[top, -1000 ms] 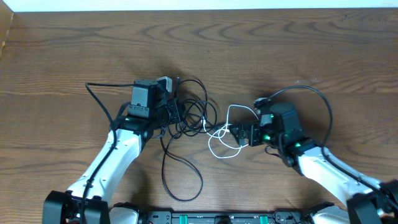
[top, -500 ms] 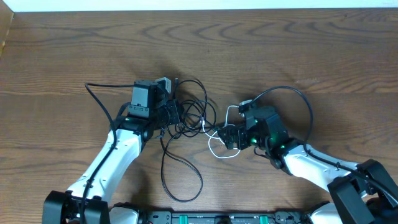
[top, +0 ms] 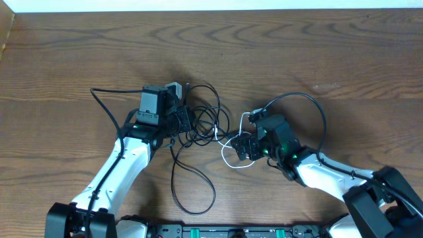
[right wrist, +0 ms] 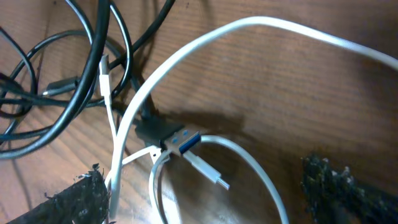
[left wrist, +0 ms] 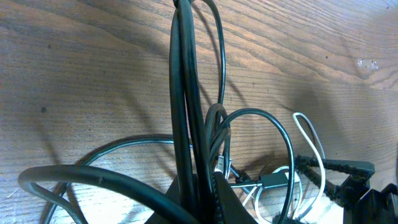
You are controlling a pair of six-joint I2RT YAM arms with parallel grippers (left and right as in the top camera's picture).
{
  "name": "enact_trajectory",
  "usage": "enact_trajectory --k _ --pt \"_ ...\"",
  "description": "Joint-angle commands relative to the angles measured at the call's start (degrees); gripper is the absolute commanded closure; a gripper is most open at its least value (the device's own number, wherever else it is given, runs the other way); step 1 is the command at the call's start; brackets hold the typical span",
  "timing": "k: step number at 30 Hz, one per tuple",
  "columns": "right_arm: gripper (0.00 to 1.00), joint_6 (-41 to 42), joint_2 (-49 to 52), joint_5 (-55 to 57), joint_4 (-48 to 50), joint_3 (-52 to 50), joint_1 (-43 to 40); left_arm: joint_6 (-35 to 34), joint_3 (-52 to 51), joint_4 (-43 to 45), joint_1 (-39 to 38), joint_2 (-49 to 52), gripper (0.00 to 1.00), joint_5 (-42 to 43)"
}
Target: Untangle cables
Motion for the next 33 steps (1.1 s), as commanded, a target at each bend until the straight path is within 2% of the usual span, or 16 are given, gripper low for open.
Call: enact_trajectory --k 1,5,10,14,19,22,25,28,33 --pt "0.2 -0.37 2.03 0.7 -3.15 2.78 0.76 0.72 0.35 -0.2 -0.07 -0.13 0.92 -0.52" --pt "0.5 -0.81 2.03 0.61 -7.1 4.74 1.68 0.72 0.35 -0.2 -0.07 -0.13 0.93 -0.5" --pt "0.99 0.11 1.88 -1.01 -9.11 4.92 1.31 0.72 0.35 -0.2 -0.07 -0.13 0.92 -0.52" --pt "0.99 0.07 0.9 -4.15 -10.23 4.92 -0.13 0.72 0.35 -0.2 -0.07 -0.13 0.92 -0.52" --pt "0.99 -3.65 -5.42 -9.53 -16.52 4.94 -4.7 0.72 0.35 -0.22 -0.07 -0.13 0.92 -0.52" --pt "0.99 -6.01 -12.02 -9.53 -21.57 4.98 -9.01 0.72 0.35 -0.22 -0.07 -0.13 0.92 -0.52" --pt "0.99 -8.17 -23.12 -9.53 -26.51 5.14 -14.95 0.72 0.35 -0.22 -0.07 -0.13 0.92 -0.52" --pt "0.99 -10.03 -35.26 -9.01 -29.31 5.29 -19.67 0.72 0.35 -0.22 -0.07 -0.13 0.92 -0.52" --pt "0.99 -10.03 -48.11 -1.92 -29.83 5.46 -24.0 0.72 0.35 -0.22 -0.07 -0.13 0.92 -0.5"
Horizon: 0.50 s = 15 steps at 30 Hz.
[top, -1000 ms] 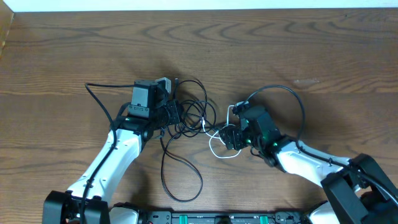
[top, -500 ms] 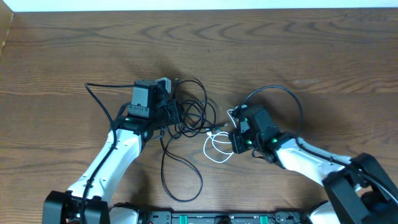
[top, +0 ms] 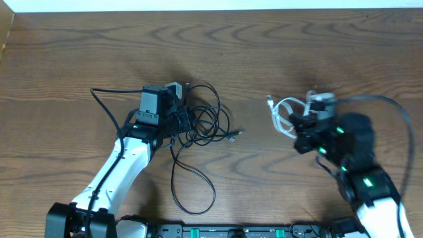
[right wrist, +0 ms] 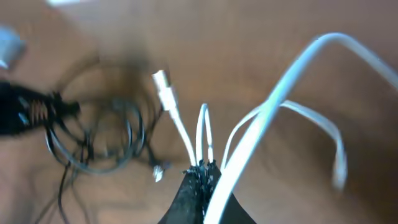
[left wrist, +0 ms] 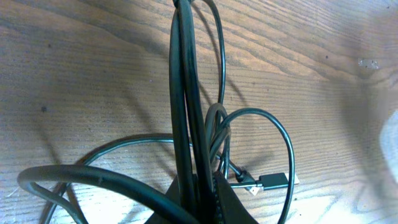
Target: Untangle cables
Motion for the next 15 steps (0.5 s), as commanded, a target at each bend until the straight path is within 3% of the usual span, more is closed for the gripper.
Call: enact_trajectory --k 1,8,15 --pt "0.99 -1.7 -7.8 6.29 -0.44 1.4 -2.93 0.72 0.35 -0.15 -0.07 -0.13 0.92 -0.5" --pt "0.99 -4.44 -11.23 18.08 -5.57 9.07 -7.15 0.28 0.35 -0.17 -0.13 -0.13 0.92 -0.33" --pt "0.99 -6.27 -2.82 33.09 -8.55 23.96 -11.58 0.28 0.35 -0.17 -0.13 -0.13 0.92 -0.33"
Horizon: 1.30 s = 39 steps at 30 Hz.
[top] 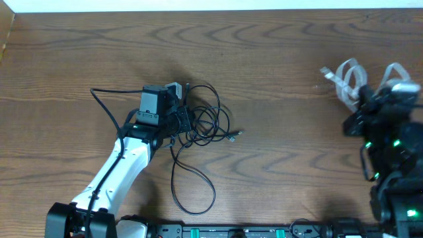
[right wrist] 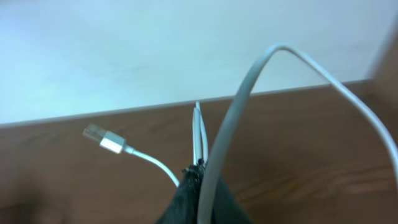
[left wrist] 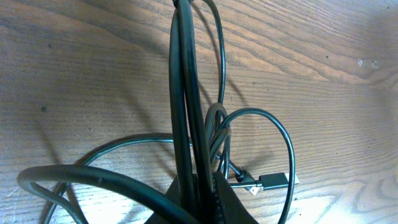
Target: Untangle cables
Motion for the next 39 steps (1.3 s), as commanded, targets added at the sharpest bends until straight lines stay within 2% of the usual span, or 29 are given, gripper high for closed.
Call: enact_trajectory --k 1,6,10,13,27,39 --pt "0.99 -2.56 5.31 12.74 -0.79 7.82 -2.89 0.35 0.35 -0.17 -0.13 -0.13 0.92 -0.33" --pt "0.99 -9.2 15.58 19.96 1.14 16.96 -8.79 0.35 0.35 -0.13 -0.13 -0.13 0.92 -0.35" --pt "0.99 -10.05 24.48 23.67 2.21 23.08 -15.17 0.35 0.35 -0.13 -0.13 -0.13 0.92 -0.35" --pt "0.99 -10.67 33.92 24.57 4.04 27.19 -24.5 0.35 0.35 -0.2 -0.13 -0.13 0.92 -0.35" --pt "0.99 -10.4 54.88 20.65 2.86 27.45 -46.77 0.37 0.35 -0.98 -0.13 -0.13 0.92 -0.37" --pt "0.99 -9.51 67.71 6.16 5.9 27.45 -60.13 0.35 0.35 -0.98 -0.13 -0.13 0.92 -0.35"
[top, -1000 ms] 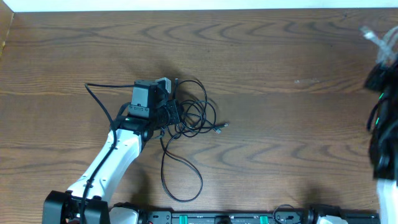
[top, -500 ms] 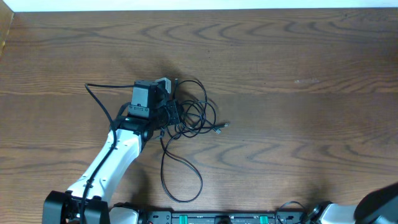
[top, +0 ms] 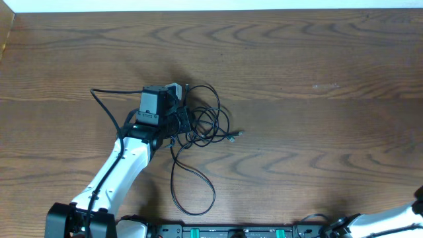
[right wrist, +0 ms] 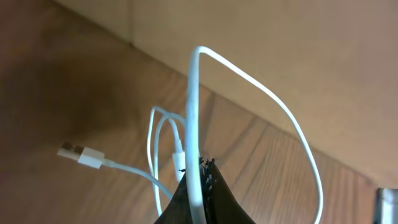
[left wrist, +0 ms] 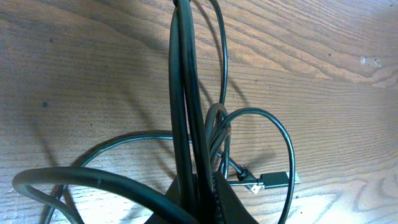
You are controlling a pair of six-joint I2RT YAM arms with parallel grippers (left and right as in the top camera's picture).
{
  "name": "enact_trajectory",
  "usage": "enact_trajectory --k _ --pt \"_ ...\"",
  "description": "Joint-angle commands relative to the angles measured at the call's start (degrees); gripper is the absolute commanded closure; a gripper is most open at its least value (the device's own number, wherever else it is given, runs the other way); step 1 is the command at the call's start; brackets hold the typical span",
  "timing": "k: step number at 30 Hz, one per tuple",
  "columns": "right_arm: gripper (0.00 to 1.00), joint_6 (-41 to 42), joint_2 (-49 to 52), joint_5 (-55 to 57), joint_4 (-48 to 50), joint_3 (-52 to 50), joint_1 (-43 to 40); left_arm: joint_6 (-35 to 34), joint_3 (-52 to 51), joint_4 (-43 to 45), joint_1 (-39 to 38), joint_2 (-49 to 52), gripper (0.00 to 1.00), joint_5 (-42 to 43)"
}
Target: Untangle cables
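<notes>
A black cable [top: 198, 125] lies in loose loops left of the table's middle, one long loop trailing toward the front edge. My left gripper [top: 177, 120] is shut on two strands of the black cable [left wrist: 186, 99], which rise straight up from its fingers in the left wrist view; its plug [left wrist: 273, 181] lies on the wood. My right gripper [right wrist: 198, 177] is shut on the white cable [right wrist: 193, 106], whose loops and USB plug [right wrist: 81, 155] hang free above a wooden surface. In the overhead view the right gripper and the white cable are out of frame.
The brown wooden table [top: 297, 99] stretches right of the black bundle. A pale wall or board [right wrist: 280, 56] stands behind the white cable in the right wrist view. A bit of the right arm [top: 390, 221] shows at the bottom right corner.
My right gripper, which stood at the table's right edge holding the white cable, has left the overhead view, still holding that cable. The left gripper and black cable have not moved.
The white cable lay tangled with the black one near the middle, my right gripper open beside it. Then the right gripper held the white cable apart, to the right. It stood at the right edge, and is now beyond it. My left gripper held the black cable throughout.
</notes>
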Motion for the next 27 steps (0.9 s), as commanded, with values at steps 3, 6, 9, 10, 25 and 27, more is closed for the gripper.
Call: enact_trajectory --k 3,6,9,10,25,27 --pt "0.8 3.45 2.97 -10.03 2.01 1.07 -5.22 0.35 0.35 -0.35 -0.13 -0.11 0.92 -0.35" --pt "0.59 5.84 2.73 -19.17 3.65 1.22 -7.17 0.35 0.35 -0.33 -0.13 -0.11 0.92 -0.35" --pt "0.17 6.36 2.12 -31.78 4.37 2.71 -8.22 -1.03 0.35 -0.35 -0.13 -0.11 0.92 -0.37" --pt "0.02 6.8 1.88 -34.21 3.96 3.45 -8.22 -1.53 0.35 -0.33 -0.13 -0.11 0.92 -0.35" --pt "0.01 14.56 -13.03 -44.52 2.19 6.51 0.44 -12.39 0.37 17.46 -0.17 -0.28 0.92 26.18" --pt "0.01 14.53 -15.93 -44.52 1.9 6.51 3.37 -17.09 0.37 26.8 -0.39 -0.28 0.92 34.38"
